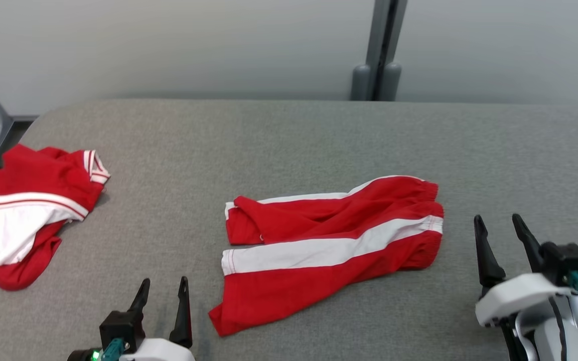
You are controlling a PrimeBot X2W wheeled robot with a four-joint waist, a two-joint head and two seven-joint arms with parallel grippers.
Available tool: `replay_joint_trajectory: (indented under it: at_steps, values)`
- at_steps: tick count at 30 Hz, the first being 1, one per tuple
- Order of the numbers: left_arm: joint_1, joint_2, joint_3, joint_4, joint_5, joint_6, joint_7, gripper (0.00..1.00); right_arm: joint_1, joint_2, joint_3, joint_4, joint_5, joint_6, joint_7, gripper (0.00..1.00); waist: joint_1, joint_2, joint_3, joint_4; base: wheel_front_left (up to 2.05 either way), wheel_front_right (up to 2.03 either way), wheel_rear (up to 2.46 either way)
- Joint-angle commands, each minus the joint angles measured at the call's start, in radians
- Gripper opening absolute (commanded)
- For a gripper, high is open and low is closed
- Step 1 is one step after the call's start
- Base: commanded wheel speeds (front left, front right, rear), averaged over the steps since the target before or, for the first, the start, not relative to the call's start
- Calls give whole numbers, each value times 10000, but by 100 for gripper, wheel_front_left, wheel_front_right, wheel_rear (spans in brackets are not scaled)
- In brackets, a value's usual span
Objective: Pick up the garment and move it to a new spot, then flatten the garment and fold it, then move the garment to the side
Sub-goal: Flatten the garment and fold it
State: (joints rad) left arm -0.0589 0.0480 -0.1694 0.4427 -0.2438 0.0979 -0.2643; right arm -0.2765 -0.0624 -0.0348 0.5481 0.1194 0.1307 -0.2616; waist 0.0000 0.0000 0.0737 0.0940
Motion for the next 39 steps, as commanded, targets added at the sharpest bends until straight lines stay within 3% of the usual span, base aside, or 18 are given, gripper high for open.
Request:
replay_joint_trajectory:
  at_steps: [1,7,16,23,31,39]
  values:
    - [182,45,110,-113,134,51,-3,100,356,15,-106,-318,-21,-1,-49,100,0,0,-404,-353,0,0,0]
    - [848,45,426,-524,571,-51,-2,100,1585,95,-133,-1311,-190,1,-49,100,0,0,-879,-516,0,0,0]
    - [1710,43,572,-684,960,-126,-3,100,2610,89,403,-1290,391,-1,-49,100,0,0,-1450,-467,0,0,0]
    - [1724,45,539,-650,977,-153,-2,100,2542,89,611,-1203,486,1,-49,100,0,0,-1412,-487,0,0,0]
    - [960,43,157,-545,311,-401,-3,100,2270,90,934,-1203,572,1,-49,100,0,0,-1019,-534,0,0,0]
    - [-413,51,-670,478,-1142,-1086,-2,100,1868,88,1359,-1212,652,1,-49,100,0,0,-364,-721,0,0,0]
